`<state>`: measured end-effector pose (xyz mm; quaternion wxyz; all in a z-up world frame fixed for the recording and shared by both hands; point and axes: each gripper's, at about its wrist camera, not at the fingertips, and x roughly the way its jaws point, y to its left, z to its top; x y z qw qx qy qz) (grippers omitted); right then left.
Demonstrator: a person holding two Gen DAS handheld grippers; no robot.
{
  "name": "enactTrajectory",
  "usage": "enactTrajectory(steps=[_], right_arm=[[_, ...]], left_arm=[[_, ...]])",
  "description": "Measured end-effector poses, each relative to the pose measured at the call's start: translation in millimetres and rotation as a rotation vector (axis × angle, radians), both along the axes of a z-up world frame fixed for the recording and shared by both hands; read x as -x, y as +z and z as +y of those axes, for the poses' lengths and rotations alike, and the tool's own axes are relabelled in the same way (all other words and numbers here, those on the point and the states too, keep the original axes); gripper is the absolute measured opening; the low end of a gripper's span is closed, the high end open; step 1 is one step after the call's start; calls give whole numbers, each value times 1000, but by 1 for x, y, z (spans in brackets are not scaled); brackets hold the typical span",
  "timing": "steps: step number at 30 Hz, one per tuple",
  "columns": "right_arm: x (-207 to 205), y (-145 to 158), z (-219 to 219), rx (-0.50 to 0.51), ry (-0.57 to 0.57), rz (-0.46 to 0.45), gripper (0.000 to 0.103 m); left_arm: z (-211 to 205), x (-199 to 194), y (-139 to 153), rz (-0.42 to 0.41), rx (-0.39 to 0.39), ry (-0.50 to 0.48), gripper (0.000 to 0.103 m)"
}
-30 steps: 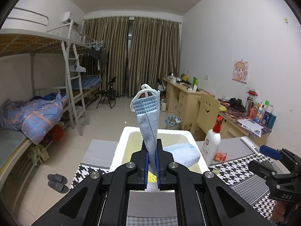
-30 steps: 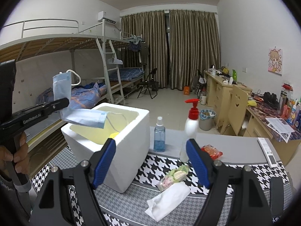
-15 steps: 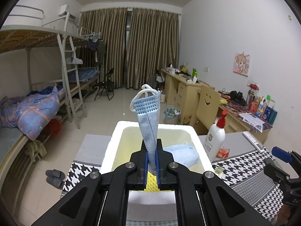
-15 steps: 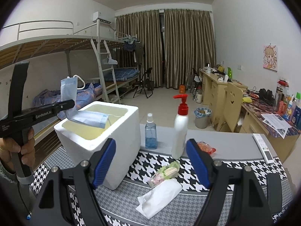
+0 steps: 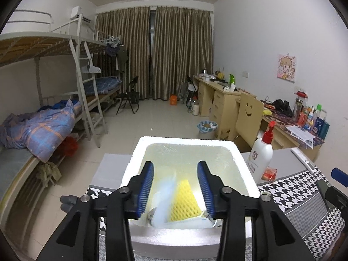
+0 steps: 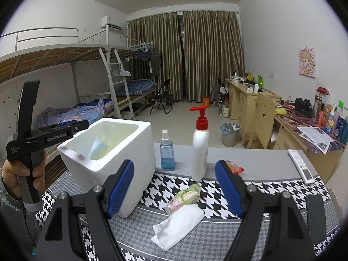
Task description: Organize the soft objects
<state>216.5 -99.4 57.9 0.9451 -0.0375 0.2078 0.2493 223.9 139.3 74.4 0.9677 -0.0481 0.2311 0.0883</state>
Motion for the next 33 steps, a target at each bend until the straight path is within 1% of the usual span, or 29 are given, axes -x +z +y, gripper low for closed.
enactTrajectory(steps=[1,2,3,8,11,12,15,17,20,24,27,33], right_arm=[[0,-1,-1,-1,-1,1,81],[0,-1,-2,-3,-1,3,81],[0,-1,-3,-4,-1,3,81],[2,0,-8,-14,-8,4,81],[6,2,-14,-25,-15,-8,81],[7,3,-15,-29,-16,-8,81],[10,4,-22,-43,-20,-8,87],[14,5,-25,-50,-26,-13,87],[21,7,-29,-48,-25,-23,87],[29,7,-32,-44,-23,-28,87],[34,8,-35,-40,-25,-32,87],[43,9,-44,-47,-38,-42,87]], left_arm=[[-1,1,0,-1,2,-1,56],[-1,2,1,-4,4,-3,66],[-3,4,1,-11,3,-6,74],[-13,15,7,-48,-4,-21,89],[-21,23,12,-61,5,-56,91],[-23,26,14,-67,8,-66,93],[-30,36,17,-88,3,-78,97],[-35,44,20,-104,0,-83,98],[-45,54,21,-123,-14,-85,102],[-58,64,22,-136,-33,-90,102],[-62,69,22,-143,-23,-95,102],[-73,80,21,-143,-31,-118,102]])
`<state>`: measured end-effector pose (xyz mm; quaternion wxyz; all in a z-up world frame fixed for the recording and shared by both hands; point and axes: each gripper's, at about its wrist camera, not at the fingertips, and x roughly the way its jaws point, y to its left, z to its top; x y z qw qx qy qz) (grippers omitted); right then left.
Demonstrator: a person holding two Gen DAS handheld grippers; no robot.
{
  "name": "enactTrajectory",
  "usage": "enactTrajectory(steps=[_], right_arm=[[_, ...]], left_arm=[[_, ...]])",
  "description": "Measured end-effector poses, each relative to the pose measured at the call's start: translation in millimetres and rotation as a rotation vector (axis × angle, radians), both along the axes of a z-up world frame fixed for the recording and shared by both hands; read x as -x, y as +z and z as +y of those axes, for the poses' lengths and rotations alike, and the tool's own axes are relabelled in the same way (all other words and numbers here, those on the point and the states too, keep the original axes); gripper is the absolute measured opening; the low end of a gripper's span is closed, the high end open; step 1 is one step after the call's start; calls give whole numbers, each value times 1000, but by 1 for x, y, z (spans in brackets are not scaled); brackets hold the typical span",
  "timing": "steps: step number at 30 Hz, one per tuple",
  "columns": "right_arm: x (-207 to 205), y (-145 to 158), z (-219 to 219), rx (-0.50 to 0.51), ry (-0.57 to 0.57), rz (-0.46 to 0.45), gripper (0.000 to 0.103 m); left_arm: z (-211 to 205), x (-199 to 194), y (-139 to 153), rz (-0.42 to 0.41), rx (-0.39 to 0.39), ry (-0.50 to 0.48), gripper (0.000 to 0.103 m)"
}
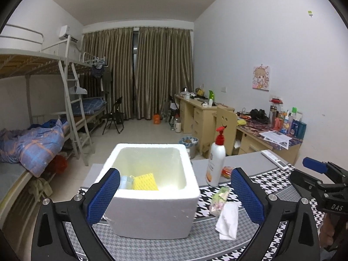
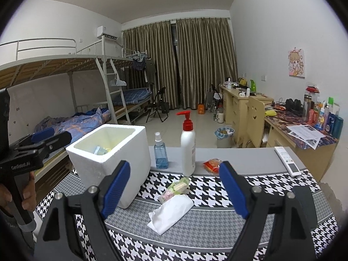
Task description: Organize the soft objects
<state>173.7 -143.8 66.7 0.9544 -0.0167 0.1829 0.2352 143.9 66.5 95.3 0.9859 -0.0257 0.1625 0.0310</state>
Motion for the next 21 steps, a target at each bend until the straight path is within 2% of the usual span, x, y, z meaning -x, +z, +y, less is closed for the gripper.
enactTrajectory(steps=[9,21], right_arm=[[3,-3,-8,7,-13,-3,87],[2,-9,-18,14,-29,2,87]], left_arm=[[-15,7,-5,1,-3,-53,102],[-35,7,-17,17,-5,-76,102]])
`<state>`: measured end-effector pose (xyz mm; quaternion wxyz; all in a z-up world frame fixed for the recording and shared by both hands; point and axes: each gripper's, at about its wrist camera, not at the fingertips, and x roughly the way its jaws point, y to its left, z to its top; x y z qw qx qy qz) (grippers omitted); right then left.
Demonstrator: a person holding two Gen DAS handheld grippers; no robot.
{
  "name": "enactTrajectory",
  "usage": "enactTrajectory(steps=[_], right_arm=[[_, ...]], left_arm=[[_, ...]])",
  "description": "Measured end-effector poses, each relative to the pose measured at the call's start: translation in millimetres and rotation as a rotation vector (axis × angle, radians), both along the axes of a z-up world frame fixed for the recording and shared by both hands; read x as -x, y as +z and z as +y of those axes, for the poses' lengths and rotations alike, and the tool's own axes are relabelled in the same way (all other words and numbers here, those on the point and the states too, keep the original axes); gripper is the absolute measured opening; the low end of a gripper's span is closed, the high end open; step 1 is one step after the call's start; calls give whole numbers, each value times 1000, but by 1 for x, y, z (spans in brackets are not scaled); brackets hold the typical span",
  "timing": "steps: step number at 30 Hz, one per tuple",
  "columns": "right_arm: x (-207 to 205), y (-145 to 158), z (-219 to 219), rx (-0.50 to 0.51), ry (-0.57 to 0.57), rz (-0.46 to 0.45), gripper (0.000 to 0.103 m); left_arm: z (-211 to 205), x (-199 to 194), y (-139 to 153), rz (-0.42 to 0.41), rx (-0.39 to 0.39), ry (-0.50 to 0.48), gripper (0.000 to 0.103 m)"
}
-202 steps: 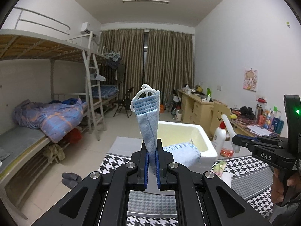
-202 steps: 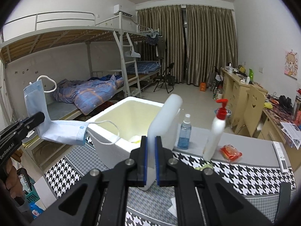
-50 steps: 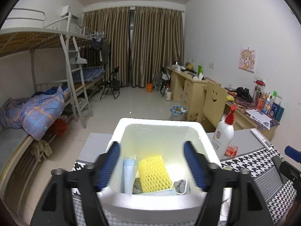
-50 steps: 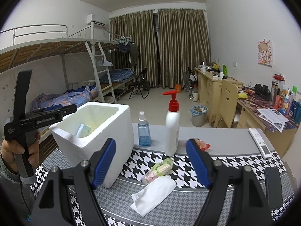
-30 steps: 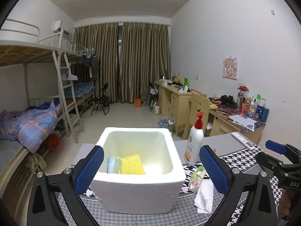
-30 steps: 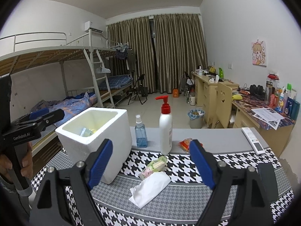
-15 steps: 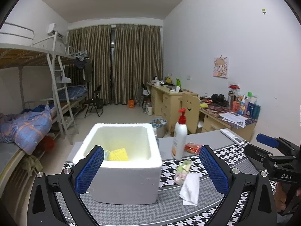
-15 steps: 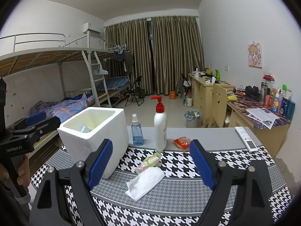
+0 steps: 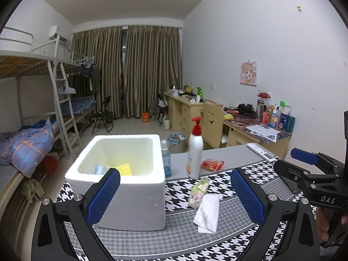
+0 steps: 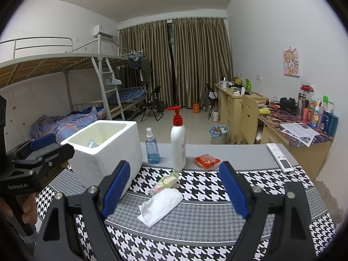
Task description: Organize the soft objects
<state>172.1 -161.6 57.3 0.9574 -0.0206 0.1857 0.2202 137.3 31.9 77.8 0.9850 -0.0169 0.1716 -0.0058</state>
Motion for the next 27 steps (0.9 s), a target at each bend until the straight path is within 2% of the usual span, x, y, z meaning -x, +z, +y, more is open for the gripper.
enactTrajectory(steps=[27], right_arm=[[-6,-16,-27,8,-63,27,87]], left_arm=[[-44,-26,-40,109,-9,-116,102]])
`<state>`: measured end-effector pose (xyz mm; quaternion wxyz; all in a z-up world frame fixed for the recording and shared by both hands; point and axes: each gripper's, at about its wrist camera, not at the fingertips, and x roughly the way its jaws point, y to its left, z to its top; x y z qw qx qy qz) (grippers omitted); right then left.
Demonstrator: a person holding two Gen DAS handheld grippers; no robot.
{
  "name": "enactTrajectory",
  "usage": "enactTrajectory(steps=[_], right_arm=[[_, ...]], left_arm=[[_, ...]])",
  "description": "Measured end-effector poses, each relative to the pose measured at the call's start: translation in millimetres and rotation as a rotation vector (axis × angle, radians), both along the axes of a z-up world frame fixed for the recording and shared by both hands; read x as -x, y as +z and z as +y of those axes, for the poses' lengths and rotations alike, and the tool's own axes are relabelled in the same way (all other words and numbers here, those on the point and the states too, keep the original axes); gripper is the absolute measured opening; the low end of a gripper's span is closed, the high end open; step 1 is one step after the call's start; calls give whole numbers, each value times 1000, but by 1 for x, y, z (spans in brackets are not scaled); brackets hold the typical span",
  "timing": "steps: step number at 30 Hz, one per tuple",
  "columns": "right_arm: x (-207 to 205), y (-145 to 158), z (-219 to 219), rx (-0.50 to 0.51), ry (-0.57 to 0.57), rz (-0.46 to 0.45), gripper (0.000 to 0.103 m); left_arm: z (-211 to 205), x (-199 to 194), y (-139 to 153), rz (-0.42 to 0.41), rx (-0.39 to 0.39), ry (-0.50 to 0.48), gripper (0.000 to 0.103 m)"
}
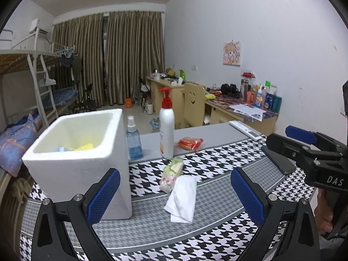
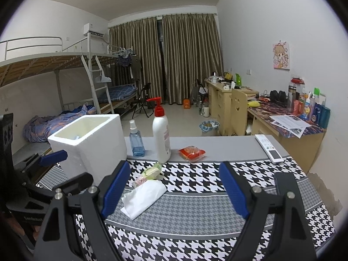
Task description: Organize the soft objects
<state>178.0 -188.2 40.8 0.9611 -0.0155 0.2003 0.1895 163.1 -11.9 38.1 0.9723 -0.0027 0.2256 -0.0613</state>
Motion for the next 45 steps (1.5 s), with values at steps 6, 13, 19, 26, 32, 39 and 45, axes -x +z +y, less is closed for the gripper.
enactTrajectory(steps=[6,13,19,26,32,39,45], right_arm=[[-5,-4,-6,-8,-14,18,87],[-12,-11,-9,-2,-20,36,87],[-18,-17,-15,-9,-30,58,87],[-29,-29,-16,-5,-32,99,87],[-37,-35,-16,-14,-24,122,87],[-46,-44,-9,-3,-2,152,87],[-51,-49,-6,-1,11,170,87]], left_arm=[[-8,-5,-10,29,-5,-11,102],[-13,-18,-20,70,-14,-23,102],[-19,-32,-35,117,-23,-33,102],[-24,-45,-52,167,-37,-48,102],[-26,-54,-62,196,-46,-56,99],[-23,-69,-80,277,-27,-53,92],[-25,-77,-94,344,-31,-63,77]])
